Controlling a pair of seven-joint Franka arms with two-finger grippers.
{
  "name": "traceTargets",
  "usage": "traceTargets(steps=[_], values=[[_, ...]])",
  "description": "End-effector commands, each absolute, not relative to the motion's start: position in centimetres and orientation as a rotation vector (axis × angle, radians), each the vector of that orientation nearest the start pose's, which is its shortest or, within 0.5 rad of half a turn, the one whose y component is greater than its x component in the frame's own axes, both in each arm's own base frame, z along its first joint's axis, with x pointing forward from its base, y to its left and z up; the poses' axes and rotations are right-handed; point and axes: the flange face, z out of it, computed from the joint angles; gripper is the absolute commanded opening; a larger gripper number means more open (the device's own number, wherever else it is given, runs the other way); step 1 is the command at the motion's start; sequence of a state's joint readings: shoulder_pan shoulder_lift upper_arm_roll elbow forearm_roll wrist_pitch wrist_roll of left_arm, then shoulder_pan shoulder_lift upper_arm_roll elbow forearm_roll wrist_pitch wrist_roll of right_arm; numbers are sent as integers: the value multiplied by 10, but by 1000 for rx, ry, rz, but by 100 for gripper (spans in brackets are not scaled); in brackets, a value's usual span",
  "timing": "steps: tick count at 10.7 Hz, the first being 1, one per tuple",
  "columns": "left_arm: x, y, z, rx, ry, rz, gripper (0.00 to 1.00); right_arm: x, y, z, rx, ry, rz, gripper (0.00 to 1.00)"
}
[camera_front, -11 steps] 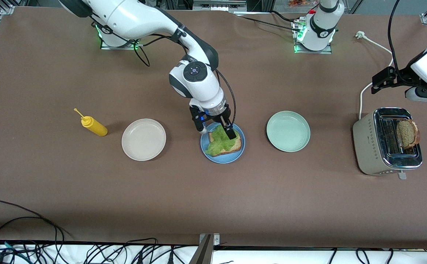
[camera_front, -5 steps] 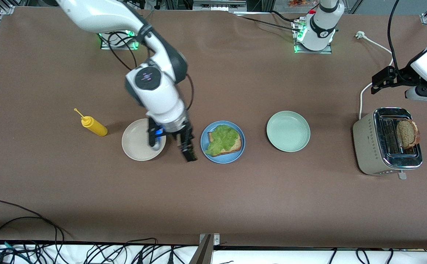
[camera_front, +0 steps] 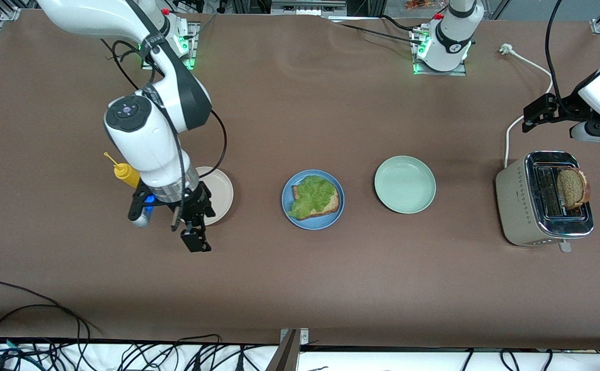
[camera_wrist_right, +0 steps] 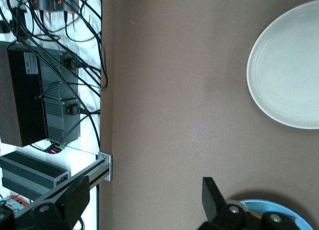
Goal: Make sandwich in blue plate with both arms
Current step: 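Move the right gripper toward the yellow mustard bottle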
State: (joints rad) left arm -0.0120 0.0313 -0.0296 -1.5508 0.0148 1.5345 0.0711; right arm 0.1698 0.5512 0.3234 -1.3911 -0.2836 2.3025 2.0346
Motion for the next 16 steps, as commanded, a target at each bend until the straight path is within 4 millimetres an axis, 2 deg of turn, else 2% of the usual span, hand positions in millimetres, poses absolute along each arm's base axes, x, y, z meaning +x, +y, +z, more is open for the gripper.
traceTargets(steps=[1,2,3,4,5,7,8,10,12,14,16], values=[[554,-19,614,-3148,201,74,100,687,260,438,-2090,1968,-338,100],[554,-19,614,-3148,201,74,100,690,243,431,-2121,1969,-334,100],[554,-19,612,-3148,201,79,100,696,218,429,-2138,1969,-327,100],[554,-19,612,-3148,201,79,100,699,193,435,-2118,1978,-289,100],[554,-19,612,-3148,203,79,100,693,179,444,-2160,1922,-250,100],[554,-19,611,-3148,203,82,100,682,128,451,-2211,1821,-143,100],[554,-19,611,-3148,203,82,100,673,113,454,-2264,1756,-102,100],[554,-20,612,-3148,203,79,100,651,83,447,-2402,1661,-45,100],[555,-20,613,-3148,203,67,100,626,62,447,-2487,1570,-32,100],[557,-23,618,-3148,213,43,100,616,38,441,-2558,1447,52,100],[558,-24,624,-3149,208,14,100,607,3,435,-2577,1281,153,100]])
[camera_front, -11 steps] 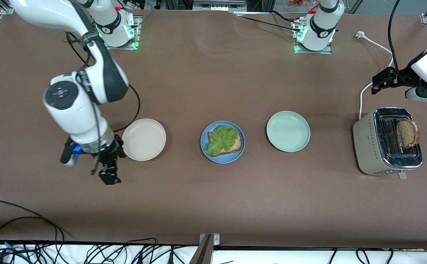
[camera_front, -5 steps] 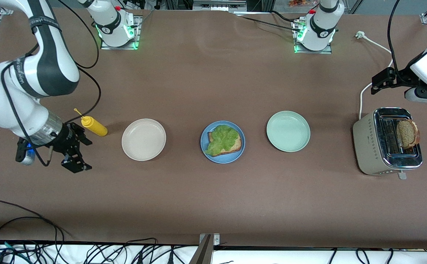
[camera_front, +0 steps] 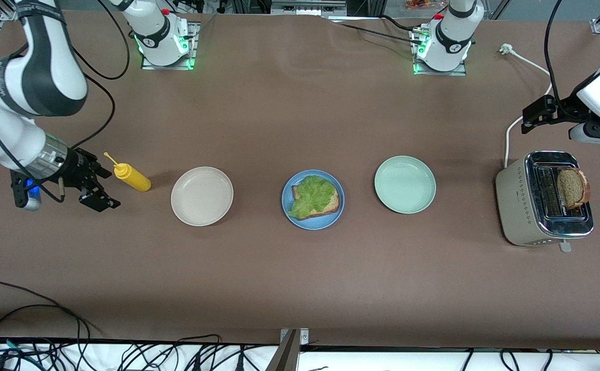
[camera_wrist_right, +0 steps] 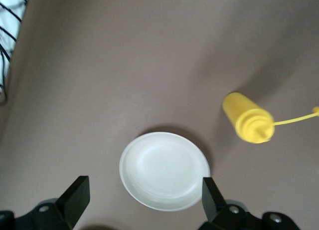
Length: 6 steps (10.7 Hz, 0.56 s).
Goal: Make sandwich in blue plate with both arms
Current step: 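Move the right gripper toward the yellow mustard bottle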
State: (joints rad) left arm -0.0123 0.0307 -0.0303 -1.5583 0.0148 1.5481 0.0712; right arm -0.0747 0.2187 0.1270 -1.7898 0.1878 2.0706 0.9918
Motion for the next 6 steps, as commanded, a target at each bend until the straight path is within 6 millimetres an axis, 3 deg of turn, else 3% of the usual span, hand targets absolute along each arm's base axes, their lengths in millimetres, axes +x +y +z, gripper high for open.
traceTargets(steps=[1,5,6], values=[[558,-24,625,-3149,206,12,100,603,-16,433,-2574,1204,193,100],[558,-20,627,-3152,189,16,100,579,-75,394,-2556,1004,294,100],[557,-20,628,-3169,188,18,100,577,-80,384,-2520,935,305,100]])
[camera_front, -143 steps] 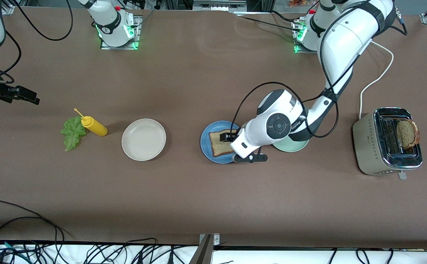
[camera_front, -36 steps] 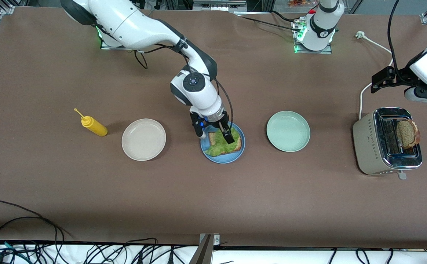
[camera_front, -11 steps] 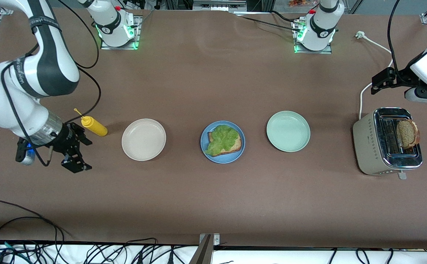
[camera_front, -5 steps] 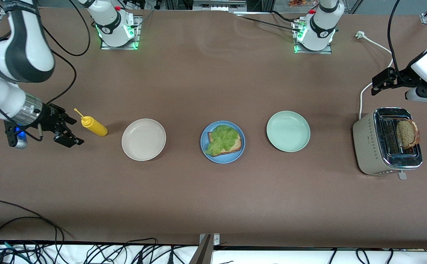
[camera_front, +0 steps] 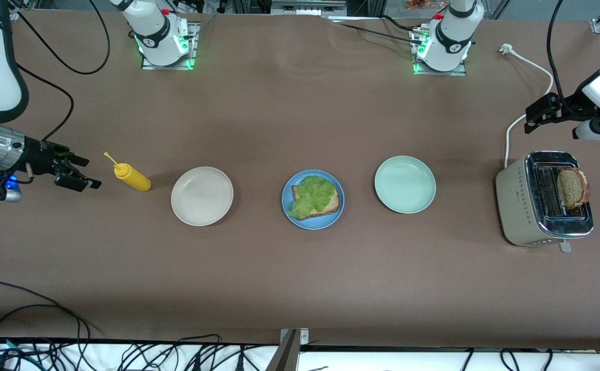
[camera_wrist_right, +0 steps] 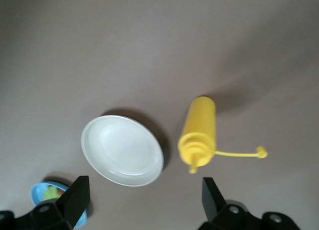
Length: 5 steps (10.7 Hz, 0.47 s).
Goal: Make sandwich in blue plate with both arms
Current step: 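Close the right gripper around the yellow mustard bottle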
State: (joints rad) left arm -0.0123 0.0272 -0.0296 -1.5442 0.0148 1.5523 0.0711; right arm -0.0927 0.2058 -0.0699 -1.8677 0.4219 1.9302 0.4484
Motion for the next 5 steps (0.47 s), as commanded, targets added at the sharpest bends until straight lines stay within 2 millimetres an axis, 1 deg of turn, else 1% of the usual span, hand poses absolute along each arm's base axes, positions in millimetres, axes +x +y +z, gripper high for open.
traceTargets(steps=[1,2,3,4,5], values=[[555,-19,629,-3175,192,22,100,570,-95,373,-2473,898,307,100],[551,-19,628,-3175,195,63,100,563,-111,365,-2428,881,308,100],[551,-19,626,-3175,198,83,100,556,-132,355,-2365,892,326,100],[549,-19,626,-3179,196,93,100,550,-146,345,-2317,935,339,100],[549,-20,626,-3179,197,100,100,540,-159,329,-2261,997,360,100]])
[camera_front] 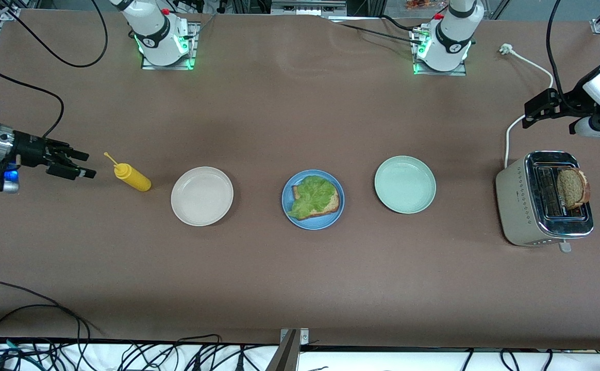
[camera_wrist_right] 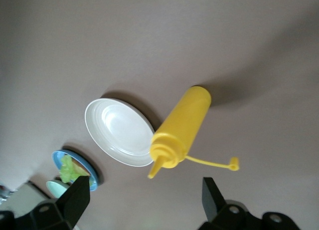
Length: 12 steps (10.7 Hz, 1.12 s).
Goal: Make sandwich in blue plate with both arms
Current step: 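Close the right gripper around the yellow mustard bottle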
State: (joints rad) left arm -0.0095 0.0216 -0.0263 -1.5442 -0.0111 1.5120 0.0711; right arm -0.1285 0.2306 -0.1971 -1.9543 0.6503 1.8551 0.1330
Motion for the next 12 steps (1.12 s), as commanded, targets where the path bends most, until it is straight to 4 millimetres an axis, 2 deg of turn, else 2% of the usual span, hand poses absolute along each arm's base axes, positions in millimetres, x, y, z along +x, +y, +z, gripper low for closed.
traceTargets(steps=[1,2,4,6,8,10,12], values=[[548,-20,627,-3179,197,100,100,527,-174,317,-2208,1062,378,100],[549,-21,627,-3178,196,98,100,514,-183,301,-2135,1125,390,100],[549,-21,629,-3180,200,103,100,504,-179,266,-1993,1211,431,100],[549,-23,629,-3180,205,105,100,493,-177,241,-1855,1318,412,100],[549,-22,628,-3173,199,108,100,481,-184,219,-1830,1394,410,100],[550,-23,628,-3166,200,108,100,469,-204,210,-1796,1440,405,100],[550,-22,627,-3166,207,110,100,462,-203,205,-1781,1452,426,100]])
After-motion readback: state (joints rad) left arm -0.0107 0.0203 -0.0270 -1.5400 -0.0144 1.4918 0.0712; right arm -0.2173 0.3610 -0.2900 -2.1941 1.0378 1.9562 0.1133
